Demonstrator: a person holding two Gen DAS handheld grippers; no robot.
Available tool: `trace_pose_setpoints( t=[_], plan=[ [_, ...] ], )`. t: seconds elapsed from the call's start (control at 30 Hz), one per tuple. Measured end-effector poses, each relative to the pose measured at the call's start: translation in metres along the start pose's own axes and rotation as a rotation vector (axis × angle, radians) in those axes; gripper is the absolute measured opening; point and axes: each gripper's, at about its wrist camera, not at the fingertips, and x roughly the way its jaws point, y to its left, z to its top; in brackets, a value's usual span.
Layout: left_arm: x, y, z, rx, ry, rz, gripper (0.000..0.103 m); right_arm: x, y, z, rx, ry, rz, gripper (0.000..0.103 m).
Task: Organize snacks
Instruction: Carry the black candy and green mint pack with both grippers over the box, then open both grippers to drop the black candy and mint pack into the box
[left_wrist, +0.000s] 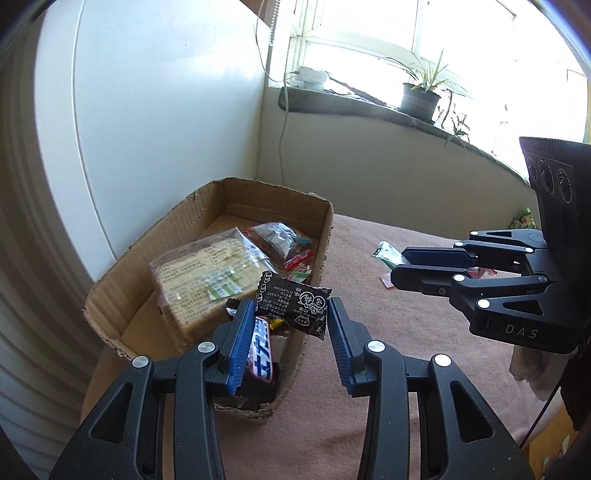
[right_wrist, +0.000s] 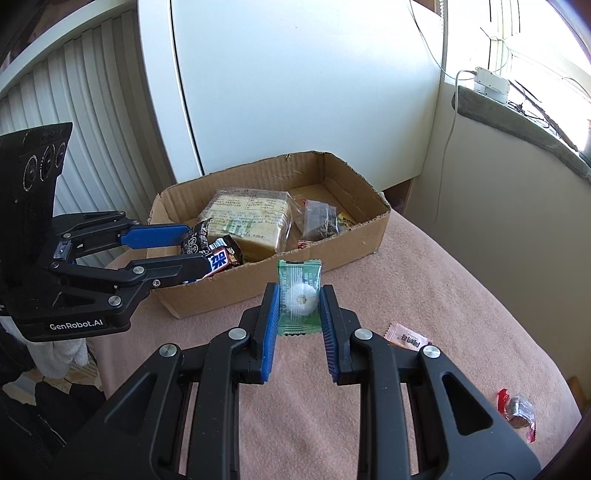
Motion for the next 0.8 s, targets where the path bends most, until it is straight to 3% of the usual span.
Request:
trace_pose_setpoints(
  t=[0.43,0.8],
  plan=[
    [-0.011,0.057,0.001,-0.070,-0.020,0.078,0.039,0.037,0.022,0.037,-0.001,-0.004,0.026,0.023],
    [-0.008,0.072,0.005,-0.102,-0.024,0.094,0.039,0.062,0.027,0.051,0.003,0.025,0.020,0.023]
  ],
)
